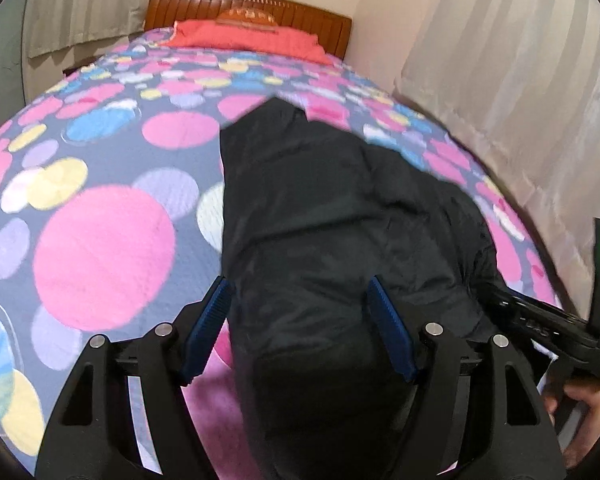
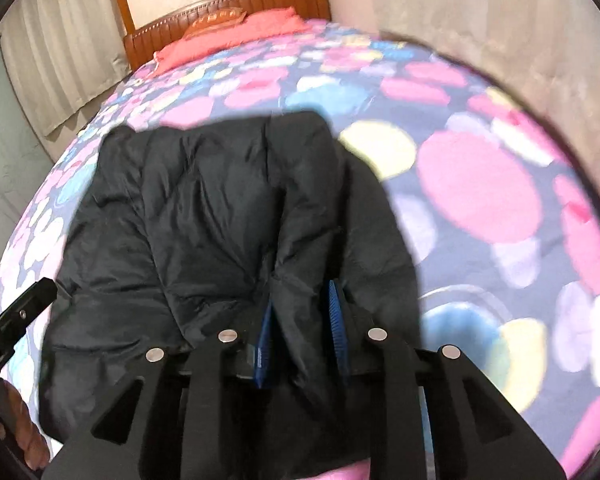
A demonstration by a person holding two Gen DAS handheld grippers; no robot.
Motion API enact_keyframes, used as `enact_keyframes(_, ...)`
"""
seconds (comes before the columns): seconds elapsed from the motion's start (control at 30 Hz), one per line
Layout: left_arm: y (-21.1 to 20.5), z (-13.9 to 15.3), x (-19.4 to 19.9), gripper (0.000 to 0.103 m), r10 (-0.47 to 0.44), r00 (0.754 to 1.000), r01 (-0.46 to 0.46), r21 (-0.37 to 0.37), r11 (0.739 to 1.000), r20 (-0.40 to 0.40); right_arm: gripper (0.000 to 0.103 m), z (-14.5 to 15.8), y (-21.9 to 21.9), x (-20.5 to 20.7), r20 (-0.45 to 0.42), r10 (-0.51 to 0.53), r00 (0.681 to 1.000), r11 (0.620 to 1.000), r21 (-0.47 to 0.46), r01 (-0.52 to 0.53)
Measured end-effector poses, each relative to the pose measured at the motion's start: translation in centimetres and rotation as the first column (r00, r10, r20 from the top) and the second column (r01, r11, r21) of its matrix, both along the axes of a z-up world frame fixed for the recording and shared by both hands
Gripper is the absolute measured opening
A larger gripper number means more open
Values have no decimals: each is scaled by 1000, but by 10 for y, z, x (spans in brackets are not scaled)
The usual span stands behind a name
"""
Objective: Fold large clothes
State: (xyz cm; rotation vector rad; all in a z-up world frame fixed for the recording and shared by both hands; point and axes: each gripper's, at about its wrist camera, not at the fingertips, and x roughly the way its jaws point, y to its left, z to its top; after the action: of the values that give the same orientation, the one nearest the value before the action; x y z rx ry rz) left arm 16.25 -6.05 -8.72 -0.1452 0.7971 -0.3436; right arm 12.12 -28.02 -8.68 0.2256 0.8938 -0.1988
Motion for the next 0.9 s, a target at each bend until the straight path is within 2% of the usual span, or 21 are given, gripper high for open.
enact_keyframes(0.17, -1, 22, 22, 70, 22, 1000, -22, -1, 1000, 22, 27, 48, 21, 11, 104, 55, 993, 997, -66, -49)
enact_keyframes(0.27, -11, 24, 36, 70, 23, 1000, -23, -5, 1000, 15, 27, 49, 32, 36, 116, 100, 988, 993, -77, -91)
enact_keyframes(0.4, -30, 7, 57, 70, 22, 1000, -21, 32, 999, -23, 27, 17, 32, 68, 49, 98, 994, 987, -132, -91)
enact_keyframes(0.5, -37, -11, 66, 71, 20, 997, -18, 28, 999, -73, 27, -6, 25, 79, 16, 81, 997, 987, -139, -78)
enact_keyframes(0.63, -51, -24, 67, 76, 19, 998, -14, 74, 997, -57, 27, -27, 21, 77, 27, 78, 997, 986, -150, -73)
enact_keyframes(0.9, -64, -44, 68, 78, 26, 999, -23, 147, 989, -20, 26, -51, 9, 79, 56, 64, 996, 995, -81, -60)
